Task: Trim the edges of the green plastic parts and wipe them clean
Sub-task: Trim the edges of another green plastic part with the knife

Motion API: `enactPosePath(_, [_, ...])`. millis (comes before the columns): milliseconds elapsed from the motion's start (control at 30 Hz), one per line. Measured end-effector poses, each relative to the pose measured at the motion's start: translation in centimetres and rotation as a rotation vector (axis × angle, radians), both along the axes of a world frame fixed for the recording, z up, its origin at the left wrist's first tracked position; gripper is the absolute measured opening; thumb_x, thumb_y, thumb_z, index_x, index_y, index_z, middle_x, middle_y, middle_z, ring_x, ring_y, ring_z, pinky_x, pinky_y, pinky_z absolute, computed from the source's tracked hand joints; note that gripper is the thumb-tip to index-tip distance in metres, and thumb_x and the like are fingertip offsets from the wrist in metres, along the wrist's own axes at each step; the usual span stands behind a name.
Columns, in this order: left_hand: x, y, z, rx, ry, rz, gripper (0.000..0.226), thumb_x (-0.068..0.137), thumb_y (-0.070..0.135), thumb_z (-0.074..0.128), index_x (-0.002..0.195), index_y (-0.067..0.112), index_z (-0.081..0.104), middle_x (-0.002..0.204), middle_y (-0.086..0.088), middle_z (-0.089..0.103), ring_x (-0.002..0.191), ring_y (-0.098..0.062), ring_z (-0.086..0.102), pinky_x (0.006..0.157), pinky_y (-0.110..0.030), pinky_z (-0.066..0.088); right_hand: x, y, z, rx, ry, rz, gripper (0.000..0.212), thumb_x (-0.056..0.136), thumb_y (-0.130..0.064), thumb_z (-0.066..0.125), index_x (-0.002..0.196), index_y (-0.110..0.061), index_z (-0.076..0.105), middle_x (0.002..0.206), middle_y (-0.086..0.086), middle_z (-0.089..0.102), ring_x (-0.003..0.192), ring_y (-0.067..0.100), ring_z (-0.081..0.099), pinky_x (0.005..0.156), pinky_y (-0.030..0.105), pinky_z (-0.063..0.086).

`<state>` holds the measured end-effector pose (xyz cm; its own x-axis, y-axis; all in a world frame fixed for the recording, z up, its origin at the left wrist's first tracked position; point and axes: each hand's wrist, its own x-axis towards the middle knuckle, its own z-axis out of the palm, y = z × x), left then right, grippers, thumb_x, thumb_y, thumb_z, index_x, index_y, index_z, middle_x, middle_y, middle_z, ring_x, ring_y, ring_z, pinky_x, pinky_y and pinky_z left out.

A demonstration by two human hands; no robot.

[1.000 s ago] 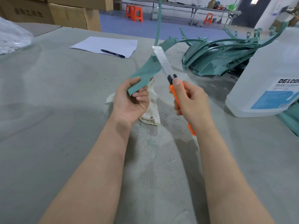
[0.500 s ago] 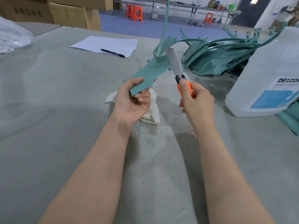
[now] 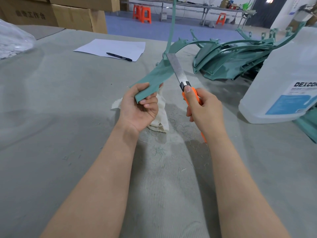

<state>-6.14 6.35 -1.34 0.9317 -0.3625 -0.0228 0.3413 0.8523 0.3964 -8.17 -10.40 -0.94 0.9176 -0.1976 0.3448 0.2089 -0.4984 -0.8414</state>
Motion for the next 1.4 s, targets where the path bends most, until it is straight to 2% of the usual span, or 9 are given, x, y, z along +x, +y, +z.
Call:
enactPosePath(400, [0.1,0.2,-0.1,-0.033,-0.011,-0.009,0.03,0.079,0.016,0.05,0.091,-0.007,0.064,0.045,0.005,0.038,0.03,-0.004,0.036,0.033,-0.011,0.032,0.0,0.2,-0.1,0.053,0.073,0.154,0.044,0.095,-0.05,0.052,0.085,-0.01,0.067,0.05,0.0,0.057,0.049,0.018,0.055,0.052,0.035,0.049])
enactPosePath(600, [-0.2,0.2,0.1,-0.051,-0.014,-0.004,0.025,0.08,0.016,0.049,0.098,0.0,0.054,0.044,0.004,0.039,0.03,-0.004,0.037,0.034,-0.01,0.032,-0.6,0.7,0.4,0.064,0.139,0.249,0.036,0.097,-0.047,0.051,0.074,-0.024,0.065,0.047,-0.002,0.055,0.045,0.014,0.051,0.049,0.026,0.047])
enactPosePath(733, [-0.3,0.3,0.1,-0.081,-0.014,0.02,0.009,0.079,0.014,0.049,0.082,0.006,0.05,0.043,0.004,0.039,0.029,-0.004,0.038,0.033,-0.01,0.032,-1.2,1.0,0.9,0.091,0.189,0.324,0.035,0.098,-0.045,0.05,0.074,-0.023,0.065,0.047,-0.004,0.053,0.043,0.007,0.049,0.044,0.02,0.044])
enactPosePath(833, [-0.2,0.2,0.1,-0.077,-0.001,0.031,0.016,0.079,0.014,0.048,0.068,0.004,0.054,0.043,0.003,0.039,0.029,-0.003,0.038,0.033,-0.011,0.032,-1.5,1.1,1.2,0.101,0.233,0.38,0.039,0.099,-0.044,0.049,0.078,-0.017,0.066,0.049,-0.001,0.053,0.043,0.008,0.048,0.044,0.021,0.043])
enactPosePath(1000, [0.0,0.0,0.3,-0.057,0.054,0.111,0.022,0.073,0.015,0.049,0.092,0.003,0.053,0.04,0.006,0.041,0.028,-0.004,0.038,0.031,-0.009,0.03,-2.0,1.6,1.4,0.032,0.289,0.512,0.038,0.1,-0.039,0.048,0.079,-0.014,0.066,0.05,0.004,0.051,0.042,0.009,0.046,0.045,0.022,0.043])
enactPosePath(1100, [0.0,0.0,0.3,-0.065,0.024,0.075,0.015,0.077,0.015,0.048,0.088,0.005,0.05,0.043,0.004,0.041,0.029,-0.003,0.038,0.033,-0.01,0.032,-1.8,1.3,1.6,0.14,0.268,0.422,0.038,0.1,-0.041,0.048,0.083,-0.013,0.067,0.05,0.002,0.052,0.042,0.008,0.047,0.046,0.022,0.043])
enactPosePath(1200, [-0.2,0.0,0.4,-0.005,0.001,0.053,0.026,0.079,0.016,0.048,0.097,-0.001,0.056,0.046,0.004,0.04,0.031,-0.004,0.037,0.035,-0.009,0.031,-1.2,0.6,1.6,0.263,0.189,0.216,0.039,0.099,-0.044,0.048,0.084,-0.015,0.067,0.055,0.0,0.057,0.045,0.008,0.05,0.045,0.021,0.044])
enactPosePath(1300, [-0.3,-0.2,0.5,0.034,0.005,0.056,0.035,0.077,0.016,0.049,0.11,0.002,0.05,0.046,0.004,0.039,0.031,-0.003,0.035,0.034,-0.009,0.03,-0.7,0.2,1.1,0.21,0.094,0.059,0.036,0.099,-0.045,0.048,0.08,-0.02,0.065,0.054,-0.003,0.058,0.045,0.008,0.051,0.048,0.024,0.048])
enactPosePath(1400, [-0.3,-0.3,0.6,0.074,0.001,0.055,0.043,0.076,0.016,0.05,0.117,0.009,0.039,0.047,0.005,0.04,0.031,-0.003,0.034,0.034,-0.01,0.029,-0.3,0.2,0.7,0.131,0.016,-0.019,0.036,0.099,-0.044,0.049,0.082,-0.017,0.066,0.059,0.007,0.061,0.045,0.005,0.052,0.057,0.034,0.051])
